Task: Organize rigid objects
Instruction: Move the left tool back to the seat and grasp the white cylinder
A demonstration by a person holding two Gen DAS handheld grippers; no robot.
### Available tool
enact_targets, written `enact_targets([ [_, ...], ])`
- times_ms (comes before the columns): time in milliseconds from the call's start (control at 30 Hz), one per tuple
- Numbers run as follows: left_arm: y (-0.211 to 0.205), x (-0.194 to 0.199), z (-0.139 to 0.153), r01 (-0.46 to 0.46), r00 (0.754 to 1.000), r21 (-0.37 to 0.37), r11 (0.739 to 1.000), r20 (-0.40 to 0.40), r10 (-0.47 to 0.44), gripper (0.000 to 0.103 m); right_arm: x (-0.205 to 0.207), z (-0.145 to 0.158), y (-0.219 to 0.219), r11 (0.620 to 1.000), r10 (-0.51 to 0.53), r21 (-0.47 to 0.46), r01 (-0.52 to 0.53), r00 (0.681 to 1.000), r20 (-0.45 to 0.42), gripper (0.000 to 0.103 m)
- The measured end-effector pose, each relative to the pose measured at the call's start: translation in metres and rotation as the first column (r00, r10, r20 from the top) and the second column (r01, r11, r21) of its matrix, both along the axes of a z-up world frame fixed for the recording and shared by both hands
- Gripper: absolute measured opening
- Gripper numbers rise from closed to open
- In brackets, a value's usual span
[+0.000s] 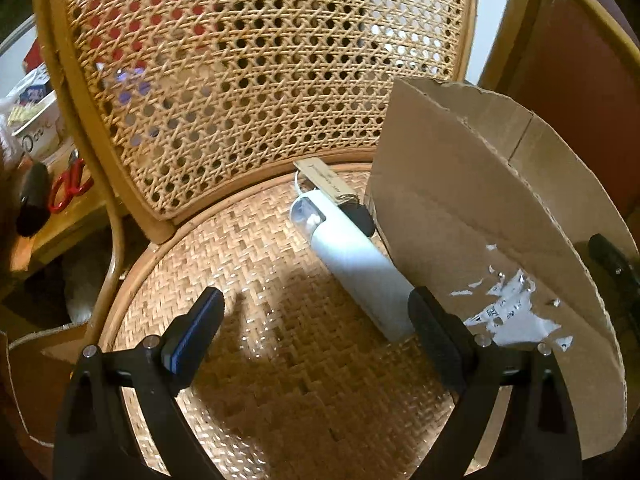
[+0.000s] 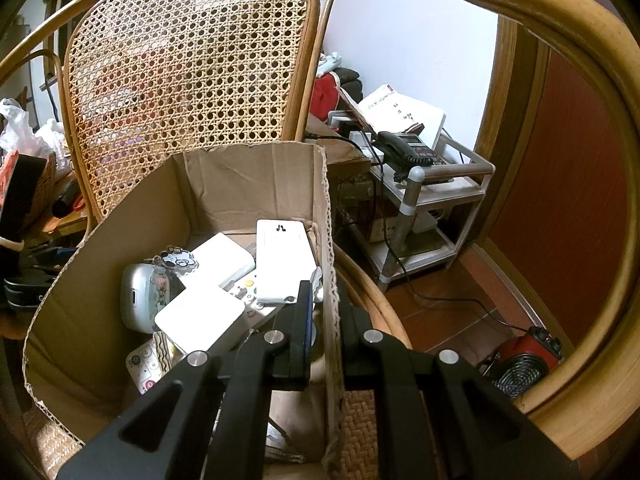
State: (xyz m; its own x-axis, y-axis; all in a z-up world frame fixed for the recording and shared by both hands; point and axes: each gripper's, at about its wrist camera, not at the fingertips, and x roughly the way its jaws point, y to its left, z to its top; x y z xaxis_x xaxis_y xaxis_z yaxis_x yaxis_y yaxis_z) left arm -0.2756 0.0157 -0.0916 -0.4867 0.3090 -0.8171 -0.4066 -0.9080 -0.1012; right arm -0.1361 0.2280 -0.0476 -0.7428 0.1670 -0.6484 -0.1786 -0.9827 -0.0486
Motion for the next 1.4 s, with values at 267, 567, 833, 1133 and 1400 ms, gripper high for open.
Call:
enact_targets([
  [267,0.013,-0.010,0.004,0.067,0.998,-0.029,0.997,-0.015,-0.067,0.092,0.002,0.000,0.002,0.999,-0.035,0.004,0.035,0.999,0.002,0.012],
  [567,0.024,-0.032,-0.013,0.005,0.999,-0.029,1.000,0.051,-0.003,0.092,0.003,0.000,0.001,0.996,-0.090,0.025,0.089,0.996,0.021,0.013],
  [833,0.032,-0.027,-0.025,0.006,0.998,-0.138,0.990,0.059,0.002,0.092,0.006,0.001,0.000,0.998,-0.064,0.019,0.064,0.998,0.001,0.013],
  [1133,0.025,-0.024,-0.026,0.020,0.999,-0.109,0.994,0.050,-0.014,0.085,0.004,0.002,0.000,0.999,-0.046,0.014,0.046,0.999,0.003,0.013],
  [1400,0.046,-0.016,-0.017,0.086,0.996,-0.117,0.989,0.032,-0.083,0.026,0.004,0.002,0.001,0.999,-0.041,0.014,0.041,0.999,0.004,0.013],
])
